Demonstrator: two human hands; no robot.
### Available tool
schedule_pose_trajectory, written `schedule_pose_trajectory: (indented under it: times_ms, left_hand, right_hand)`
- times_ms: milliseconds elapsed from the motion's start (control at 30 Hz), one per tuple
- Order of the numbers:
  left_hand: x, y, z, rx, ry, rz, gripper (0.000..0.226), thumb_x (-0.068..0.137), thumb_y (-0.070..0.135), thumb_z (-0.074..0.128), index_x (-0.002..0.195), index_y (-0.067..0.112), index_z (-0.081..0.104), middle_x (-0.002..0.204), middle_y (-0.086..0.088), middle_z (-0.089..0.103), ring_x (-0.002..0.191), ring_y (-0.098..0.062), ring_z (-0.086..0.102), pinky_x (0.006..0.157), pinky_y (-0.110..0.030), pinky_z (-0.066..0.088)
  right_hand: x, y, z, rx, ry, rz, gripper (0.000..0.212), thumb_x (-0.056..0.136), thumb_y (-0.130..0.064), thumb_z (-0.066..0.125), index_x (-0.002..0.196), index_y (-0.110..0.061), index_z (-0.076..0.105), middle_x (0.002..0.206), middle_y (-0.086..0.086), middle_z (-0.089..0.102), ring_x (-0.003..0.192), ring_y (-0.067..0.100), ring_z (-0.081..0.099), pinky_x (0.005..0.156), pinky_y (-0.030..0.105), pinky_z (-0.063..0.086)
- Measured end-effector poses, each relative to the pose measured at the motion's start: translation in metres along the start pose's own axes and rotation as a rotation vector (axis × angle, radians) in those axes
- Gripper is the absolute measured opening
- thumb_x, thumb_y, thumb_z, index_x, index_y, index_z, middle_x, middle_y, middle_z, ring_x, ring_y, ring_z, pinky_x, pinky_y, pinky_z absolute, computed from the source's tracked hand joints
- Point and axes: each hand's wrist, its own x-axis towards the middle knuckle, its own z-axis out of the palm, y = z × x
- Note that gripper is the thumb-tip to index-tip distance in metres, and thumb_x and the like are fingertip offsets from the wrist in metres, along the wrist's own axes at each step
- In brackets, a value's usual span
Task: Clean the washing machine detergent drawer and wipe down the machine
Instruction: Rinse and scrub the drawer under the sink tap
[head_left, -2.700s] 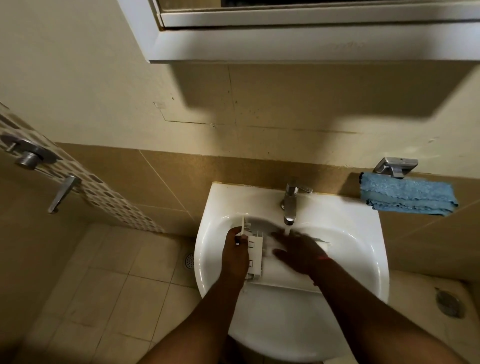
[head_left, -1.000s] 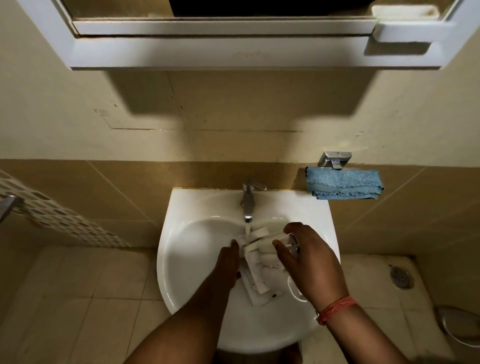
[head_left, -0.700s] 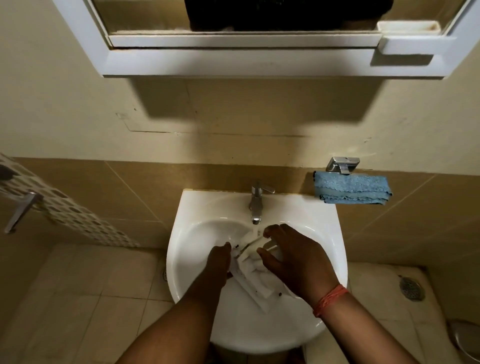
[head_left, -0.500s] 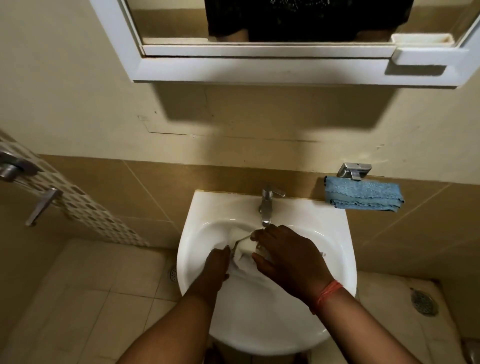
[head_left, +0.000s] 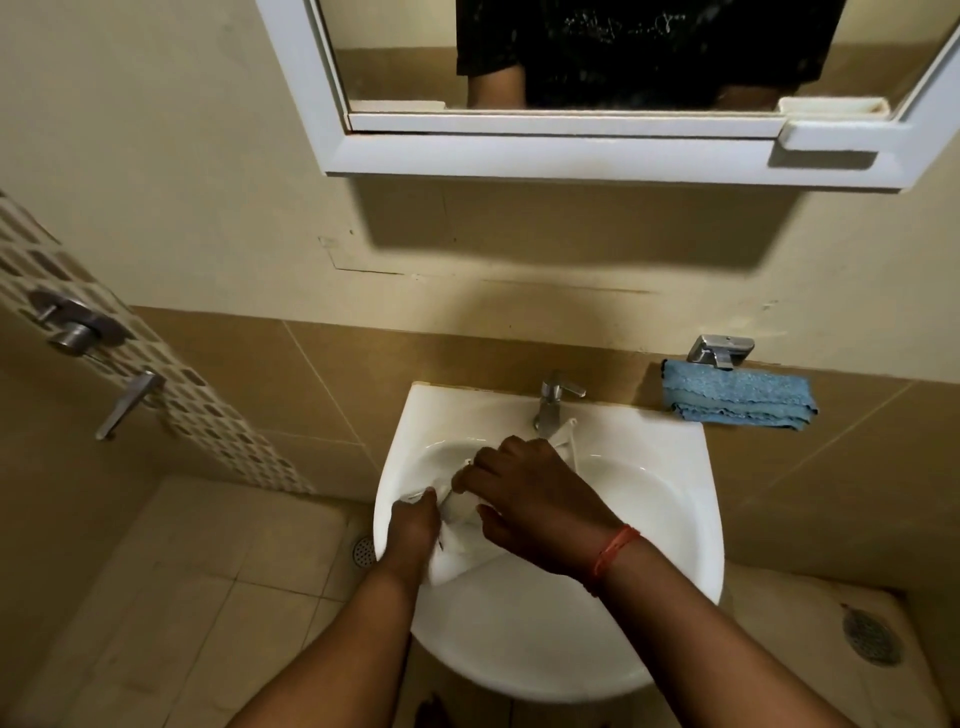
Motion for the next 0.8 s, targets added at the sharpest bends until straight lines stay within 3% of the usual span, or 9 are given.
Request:
schedule_pose_trajectory:
  times_ms: [67, 133, 233, 300, 367, 467, 633, 700, 800]
  left_hand:
    - [-0.006, 0.001, -0.005, -0.019, 0.013, -0.041, 0.014, 0.094, 0.018, 0.058, 0.088, 0.009, 0.066, 0.088, -0.018, 0.068, 0.08, -0.033, 0.065, 0.069, -0.035, 0.052]
    - [-0.005, -0.001, -0.012, -0.015, 0.022, -0.13, 0.022, 0.084, 0.021, 0.063, 0.094, 0.002, 0.066, 0.077, -0.017, 0.066, 0.063, -0.03, 0.062, 0.057, -0.028, 0.046]
    - [-0.015, 0.001, -0.016, 0.002, -0.008, -0.202, 0.021, 0.084, 0.02, 0.064, 0.091, 0.0, 0.065, 0.085, -0.024, 0.066, 0.071, -0.036, 0.065, 0.062, -0.033, 0.049]
    - [-0.022, 0.003, -0.016, 0.035, -0.031, -0.229, 0.017, 0.093, 0.021, 0.06, 0.095, 0.004, 0.061, 0.095, -0.021, 0.064, 0.082, -0.034, 0.064, 0.064, -0.034, 0.053]
    - [-0.023, 0.001, -0.013, 0.096, -0.068, -0.251, 0.03, 0.096, 0.032, 0.058, 0.11, 0.005, 0.06, 0.106, -0.02, 0.063, 0.094, -0.036, 0.064, 0.072, -0.04, 0.058]
    - [-0.03, 0.005, -0.008, 0.149, -0.082, -0.257, 0.038, 0.098, 0.042, 0.052, 0.116, 0.008, 0.056, 0.114, -0.017, 0.059, 0.102, -0.034, 0.06, 0.083, -0.043, 0.056]
    - [-0.035, 0.007, 0.007, 0.167, -0.082, -0.183, 0.059, 0.1, 0.054, 0.036, 0.128, 0.006, 0.053, 0.101, -0.011, 0.059, 0.095, -0.028, 0.057, 0.081, -0.036, 0.049]
    - [-0.038, 0.011, 0.013, 0.061, -0.124, -0.241, 0.07, 0.095, 0.067, 0.03, 0.135, 0.013, 0.05, 0.106, -0.012, 0.059, 0.096, -0.029, 0.058, 0.08, -0.038, 0.049]
    - [-0.047, 0.023, 0.023, -0.283, -0.167, -0.359, 0.08, 0.089, 0.076, 0.029, 0.146, 0.02, 0.036, 0.14, -0.017, 0.044, 0.122, -0.04, 0.048, 0.095, -0.056, 0.047]
  right_hand:
    - [0.003, 0.003, -0.002, 0.002, -0.003, -0.033, 0.042, 0.083, -0.019, 0.059, 0.123, -0.029, 0.054, 0.11, -0.004, 0.06, 0.095, 0.024, 0.053, 0.085, 0.04, 0.046]
    - [0.003, 0.007, -0.006, 0.009, -0.018, -0.062, 0.056, 0.083, -0.013, 0.059, 0.135, -0.03, 0.047, 0.11, -0.004, 0.061, 0.096, 0.022, 0.051, 0.09, 0.035, 0.041]
    - [0.0, 0.014, -0.017, 0.124, -0.091, -0.024, 0.077, 0.088, -0.004, 0.049, 0.151, -0.038, 0.023, 0.107, -0.007, 0.056, 0.103, 0.017, 0.042, 0.091, 0.024, 0.033]
    - [-0.003, 0.021, -0.022, 0.195, -0.144, 0.025, 0.079, 0.09, 0.0, 0.046, 0.152, -0.041, 0.019, 0.115, -0.005, 0.054, 0.114, 0.016, 0.038, 0.101, 0.027, 0.034]
    - [-0.006, 0.031, -0.023, 0.216, -0.134, 0.002, 0.072, 0.089, 0.003, 0.047, 0.147, -0.038, 0.034, 0.121, -0.004, 0.055, 0.12, 0.015, 0.039, 0.109, 0.029, 0.033]
    - [-0.008, 0.041, -0.023, 0.151, -0.135, -0.134, 0.047, 0.089, 0.002, 0.054, 0.125, -0.028, 0.06, 0.122, -0.004, 0.061, 0.121, 0.019, 0.044, 0.107, 0.04, 0.039]
    - [-0.012, 0.045, -0.027, 0.077, -0.134, -0.228, 0.043, 0.08, 0.01, 0.062, 0.108, -0.023, 0.067, 0.115, -0.002, 0.065, 0.115, 0.021, 0.05, 0.094, 0.042, 0.048]
    - [-0.014, 0.048, -0.026, 0.084, -0.148, -0.233, 0.042, 0.081, 0.01, 0.06, 0.107, -0.023, 0.065, 0.117, -0.002, 0.062, 0.116, 0.019, 0.051, 0.09, 0.04, 0.051]
    - [-0.018, 0.051, -0.022, 0.069, -0.156, -0.316, 0.037, 0.083, 0.008, 0.06, 0.11, -0.018, 0.066, 0.117, 0.001, 0.064, 0.117, 0.02, 0.052, 0.088, 0.041, 0.052]
